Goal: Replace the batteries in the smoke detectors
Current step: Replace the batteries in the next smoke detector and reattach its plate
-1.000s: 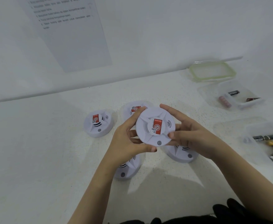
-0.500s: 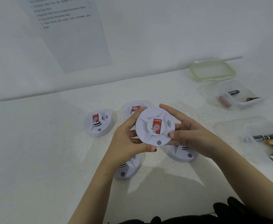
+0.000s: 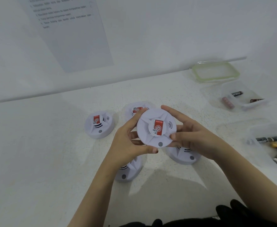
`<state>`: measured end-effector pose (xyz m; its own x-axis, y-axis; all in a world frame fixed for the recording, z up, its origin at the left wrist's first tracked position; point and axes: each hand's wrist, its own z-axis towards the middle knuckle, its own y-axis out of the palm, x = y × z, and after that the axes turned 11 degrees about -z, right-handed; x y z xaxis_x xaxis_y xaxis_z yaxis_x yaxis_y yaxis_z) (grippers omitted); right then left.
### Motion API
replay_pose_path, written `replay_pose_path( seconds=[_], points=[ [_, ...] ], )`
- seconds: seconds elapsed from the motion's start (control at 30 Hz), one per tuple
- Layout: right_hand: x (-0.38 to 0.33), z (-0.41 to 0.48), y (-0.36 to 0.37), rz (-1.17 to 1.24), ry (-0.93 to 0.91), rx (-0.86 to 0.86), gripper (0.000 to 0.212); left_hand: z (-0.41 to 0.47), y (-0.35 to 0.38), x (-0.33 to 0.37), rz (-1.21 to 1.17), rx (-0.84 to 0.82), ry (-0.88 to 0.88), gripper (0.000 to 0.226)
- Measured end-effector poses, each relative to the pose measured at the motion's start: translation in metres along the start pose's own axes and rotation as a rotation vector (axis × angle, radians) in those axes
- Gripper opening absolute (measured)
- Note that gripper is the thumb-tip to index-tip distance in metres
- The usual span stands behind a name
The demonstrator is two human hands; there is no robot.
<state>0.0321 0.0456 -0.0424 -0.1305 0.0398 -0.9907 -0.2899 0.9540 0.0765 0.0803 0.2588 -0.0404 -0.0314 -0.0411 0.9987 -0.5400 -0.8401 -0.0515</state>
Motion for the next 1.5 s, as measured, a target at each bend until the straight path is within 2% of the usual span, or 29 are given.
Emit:
replay_pose_path(
  seconds=[0.83, 1.17, 1.33, 1.43, 1.5],
  points=[
    [-0.002, -0.001, 0.001, 0.018, 0.013, 0.034, 0.071, 0.004, 0.001, 0.0, -0.004, 0.018, 0.013, 0.1],
    [-0.02, -0.003, -0.003, -0.252, 0.033, 0.147, 0.062, 0.012, 0.0, 0.007, 0.028, 0.049, 0.037, 0.095],
    [-0.042, 0.0, -0.024, -0.336, 0.032, 0.274, 0.058, 0.038, 0.011, 0.028, 0.267, 0.036, 0.195, 0.069],
    [-0.048, 0.008, -0.044, -0.376, 0.086, 0.386, 0.045, 0.068, 0.022, 0.028, 0.537, 0.114, 0.234, 0.088],
    [-0.046, 0.015, -0.057, -0.402, 0.148, 0.478, 0.04, 0.09, 0.032, 0.022, 0.642, 0.117, 0.238, 0.092]
  ],
)
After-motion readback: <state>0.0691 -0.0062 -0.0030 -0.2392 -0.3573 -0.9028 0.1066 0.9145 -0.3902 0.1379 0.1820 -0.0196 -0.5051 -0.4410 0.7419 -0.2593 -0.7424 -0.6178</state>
